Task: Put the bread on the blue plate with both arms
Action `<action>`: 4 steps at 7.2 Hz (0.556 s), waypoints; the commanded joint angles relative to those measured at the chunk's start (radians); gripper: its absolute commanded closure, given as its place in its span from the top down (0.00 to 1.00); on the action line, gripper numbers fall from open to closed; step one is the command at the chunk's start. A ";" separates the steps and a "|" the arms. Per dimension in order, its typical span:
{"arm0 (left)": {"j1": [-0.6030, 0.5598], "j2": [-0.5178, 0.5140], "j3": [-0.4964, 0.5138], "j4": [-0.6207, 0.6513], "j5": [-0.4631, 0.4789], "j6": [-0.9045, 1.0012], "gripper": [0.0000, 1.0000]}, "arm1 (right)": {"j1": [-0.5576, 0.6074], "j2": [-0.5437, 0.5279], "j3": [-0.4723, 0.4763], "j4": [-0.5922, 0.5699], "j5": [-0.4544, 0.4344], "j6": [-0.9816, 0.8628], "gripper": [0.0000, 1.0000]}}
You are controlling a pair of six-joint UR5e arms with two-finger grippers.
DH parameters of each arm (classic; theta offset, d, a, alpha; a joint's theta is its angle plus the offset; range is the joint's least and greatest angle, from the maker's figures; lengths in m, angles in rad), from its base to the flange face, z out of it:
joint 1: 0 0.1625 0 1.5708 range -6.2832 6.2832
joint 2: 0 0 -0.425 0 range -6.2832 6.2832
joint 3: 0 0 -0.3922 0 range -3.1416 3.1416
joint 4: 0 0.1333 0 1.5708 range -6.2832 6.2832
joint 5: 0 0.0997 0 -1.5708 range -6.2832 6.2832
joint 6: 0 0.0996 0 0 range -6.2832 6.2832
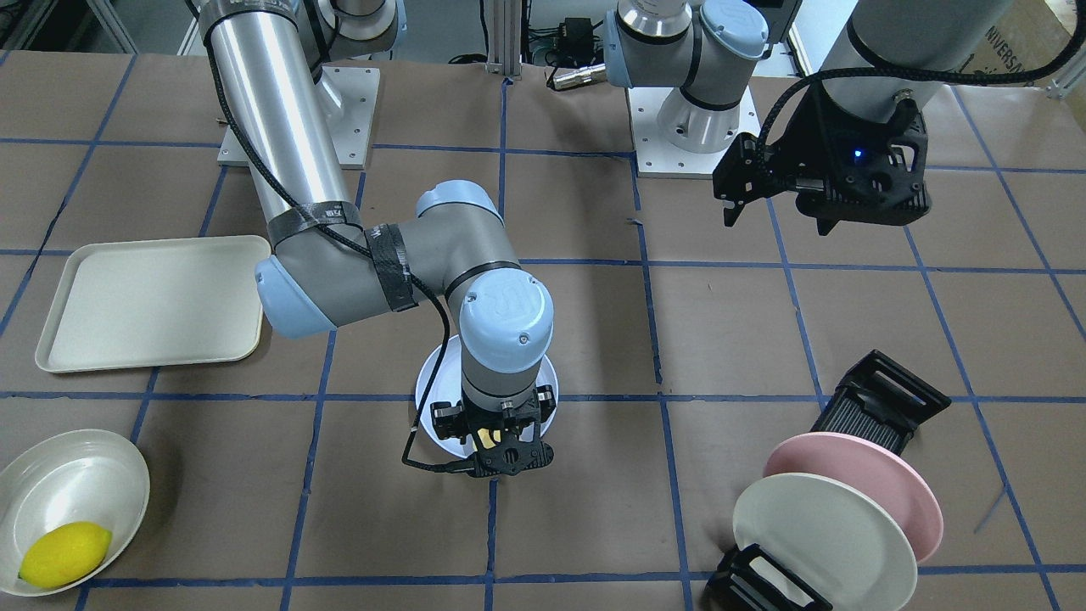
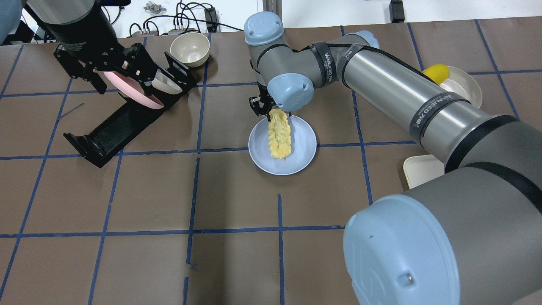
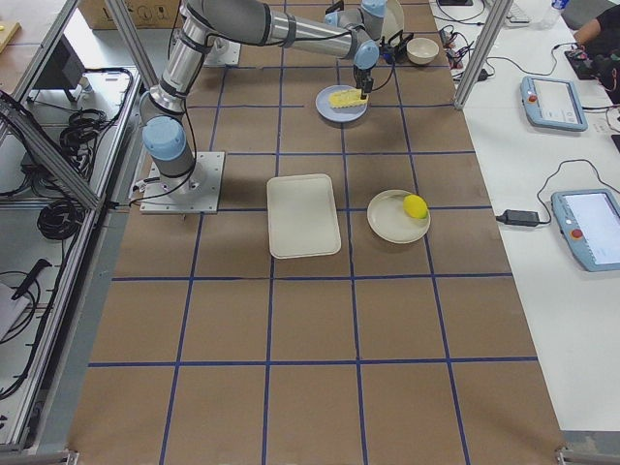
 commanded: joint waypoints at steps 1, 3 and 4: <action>0.002 0.004 -0.002 0.000 0.001 -0.002 1.00 | -0.013 -0.056 0.023 0.009 -0.002 -0.003 1.00; 0.003 0.003 0.001 0.002 -0.001 -0.002 1.00 | -0.034 -0.163 0.076 0.030 0.000 -0.012 1.00; 0.000 0.004 -0.007 0.002 -0.002 -0.002 1.00 | -0.083 -0.227 0.089 0.044 0.018 -0.027 1.00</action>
